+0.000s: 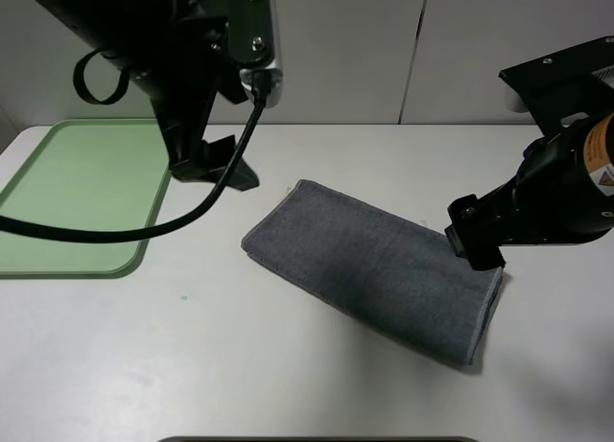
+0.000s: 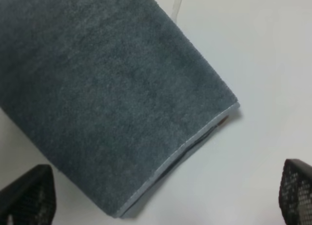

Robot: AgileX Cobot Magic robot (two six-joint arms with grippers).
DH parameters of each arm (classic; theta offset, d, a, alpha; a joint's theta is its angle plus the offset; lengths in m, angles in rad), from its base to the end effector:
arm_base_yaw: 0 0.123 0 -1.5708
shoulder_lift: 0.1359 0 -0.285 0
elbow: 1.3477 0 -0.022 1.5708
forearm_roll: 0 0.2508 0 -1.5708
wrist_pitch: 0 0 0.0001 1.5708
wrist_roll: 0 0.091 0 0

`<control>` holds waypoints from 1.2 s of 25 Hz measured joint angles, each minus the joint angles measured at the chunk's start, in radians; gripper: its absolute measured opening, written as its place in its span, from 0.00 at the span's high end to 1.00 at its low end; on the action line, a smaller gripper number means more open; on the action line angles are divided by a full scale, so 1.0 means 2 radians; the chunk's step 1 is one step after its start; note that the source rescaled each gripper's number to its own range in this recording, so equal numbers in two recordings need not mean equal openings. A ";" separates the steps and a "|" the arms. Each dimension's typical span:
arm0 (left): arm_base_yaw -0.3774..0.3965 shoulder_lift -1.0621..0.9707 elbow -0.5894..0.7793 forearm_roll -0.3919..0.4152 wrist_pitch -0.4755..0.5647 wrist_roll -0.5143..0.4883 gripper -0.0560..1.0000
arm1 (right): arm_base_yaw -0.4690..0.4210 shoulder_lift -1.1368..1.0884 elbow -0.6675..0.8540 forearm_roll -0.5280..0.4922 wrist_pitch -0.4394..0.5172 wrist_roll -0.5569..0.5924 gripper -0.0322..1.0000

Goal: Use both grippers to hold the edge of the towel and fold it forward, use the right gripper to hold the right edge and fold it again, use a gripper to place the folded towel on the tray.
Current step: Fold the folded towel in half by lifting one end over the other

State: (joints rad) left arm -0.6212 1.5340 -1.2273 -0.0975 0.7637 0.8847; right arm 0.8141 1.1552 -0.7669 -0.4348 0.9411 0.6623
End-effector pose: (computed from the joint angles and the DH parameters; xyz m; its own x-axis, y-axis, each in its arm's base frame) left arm 0.2633 -0.1960 0.2980 -0.0195 0.9061 -0.4226 0.9109 0.1903 0.3661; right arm 0.1589 0.1232 0.2639 -0.8196 -0.3407 -0.4606 -0.3059 0.9400 -0.1510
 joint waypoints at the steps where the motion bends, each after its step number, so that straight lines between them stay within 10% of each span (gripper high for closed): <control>1: 0.000 0.000 0.000 0.009 0.023 -0.027 0.00 | 0.000 -0.003 0.000 0.004 0.000 0.000 0.00; 11: 0.000 -0.019 0.003 0.017 0.090 -0.182 0.00 | 0.000 -0.007 0.000 0.033 0.000 0.000 0.00; 30: 0.000 -0.418 0.274 0.012 -0.036 -0.344 0.00 | 0.000 -0.007 0.000 0.050 -0.027 0.000 0.00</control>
State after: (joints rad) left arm -0.6212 0.6988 -0.6794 -0.0744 0.6917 0.1957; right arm 0.8141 1.1403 -0.7669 -0.3344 0.8870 0.6623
